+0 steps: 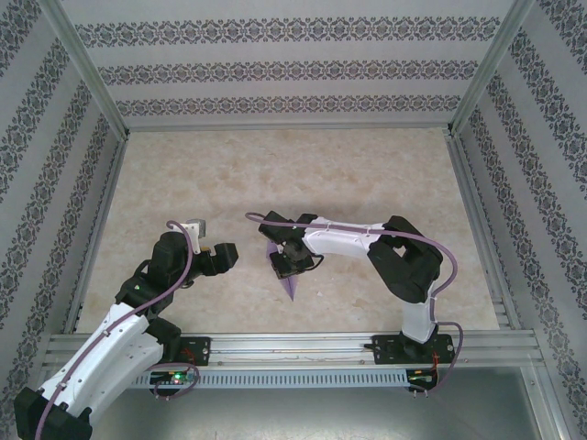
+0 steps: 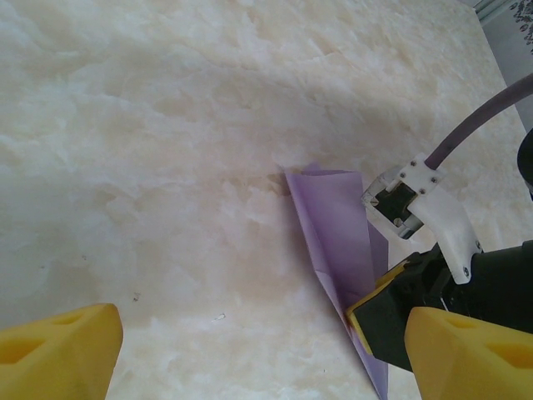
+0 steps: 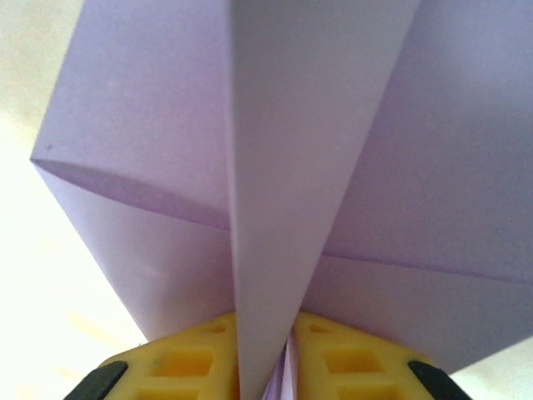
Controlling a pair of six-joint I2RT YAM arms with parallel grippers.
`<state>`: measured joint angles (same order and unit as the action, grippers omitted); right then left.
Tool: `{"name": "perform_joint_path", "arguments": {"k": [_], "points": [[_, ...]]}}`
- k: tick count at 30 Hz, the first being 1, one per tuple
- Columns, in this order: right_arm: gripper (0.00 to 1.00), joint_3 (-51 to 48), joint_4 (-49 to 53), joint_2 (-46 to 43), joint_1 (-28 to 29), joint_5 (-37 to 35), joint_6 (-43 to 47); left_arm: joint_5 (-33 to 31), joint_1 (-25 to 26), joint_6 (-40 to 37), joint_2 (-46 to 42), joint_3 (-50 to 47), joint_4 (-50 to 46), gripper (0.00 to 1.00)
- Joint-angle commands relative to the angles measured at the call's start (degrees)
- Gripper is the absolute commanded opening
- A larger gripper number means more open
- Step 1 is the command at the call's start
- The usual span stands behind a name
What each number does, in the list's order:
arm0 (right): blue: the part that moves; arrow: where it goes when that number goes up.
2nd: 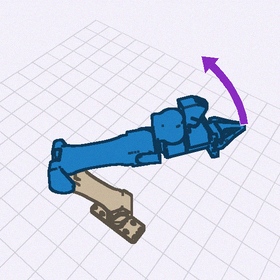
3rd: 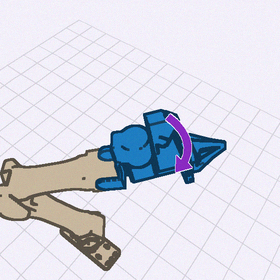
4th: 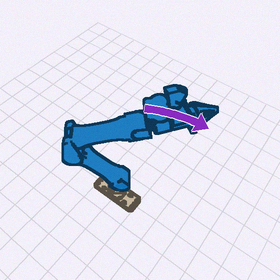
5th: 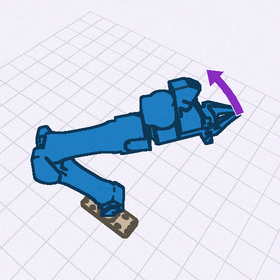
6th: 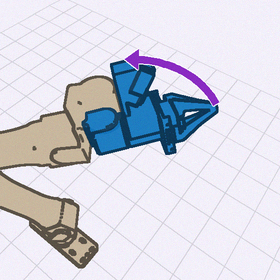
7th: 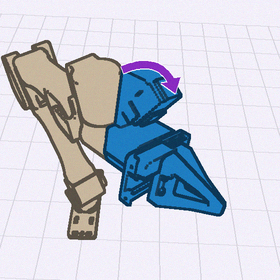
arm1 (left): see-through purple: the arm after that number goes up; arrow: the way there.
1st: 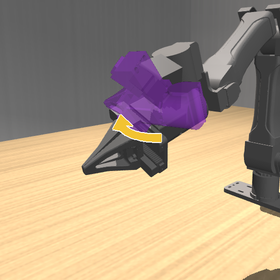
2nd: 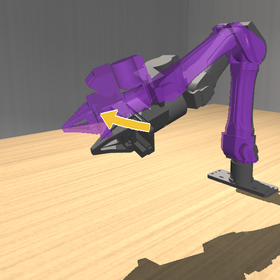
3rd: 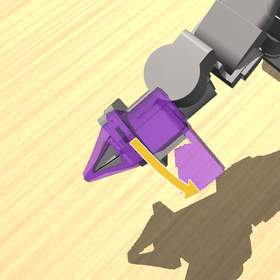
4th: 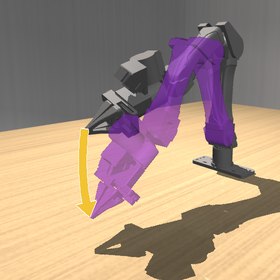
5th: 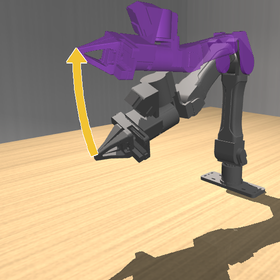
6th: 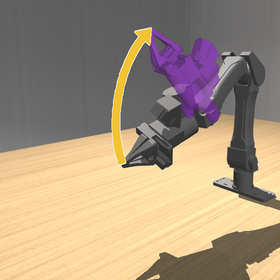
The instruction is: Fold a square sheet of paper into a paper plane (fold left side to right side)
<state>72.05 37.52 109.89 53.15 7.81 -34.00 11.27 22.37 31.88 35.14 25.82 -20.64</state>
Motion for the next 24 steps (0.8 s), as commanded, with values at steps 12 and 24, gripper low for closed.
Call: {"name": "perform_joint_path", "arguments": {"k": [12,24], "points": [[0.01,1.1,4.9,-7.0,-1.3,-5.5,-0.6,-1.4,-0.8,-2.3,-0.9,1.6,-2.8,0.89],[0.00,4.5,9.2,-8.1,-17.2,-7.9,4.2,5.8,-0.9,-5.1,-3.5,1.2,1.0,0.98]]}}
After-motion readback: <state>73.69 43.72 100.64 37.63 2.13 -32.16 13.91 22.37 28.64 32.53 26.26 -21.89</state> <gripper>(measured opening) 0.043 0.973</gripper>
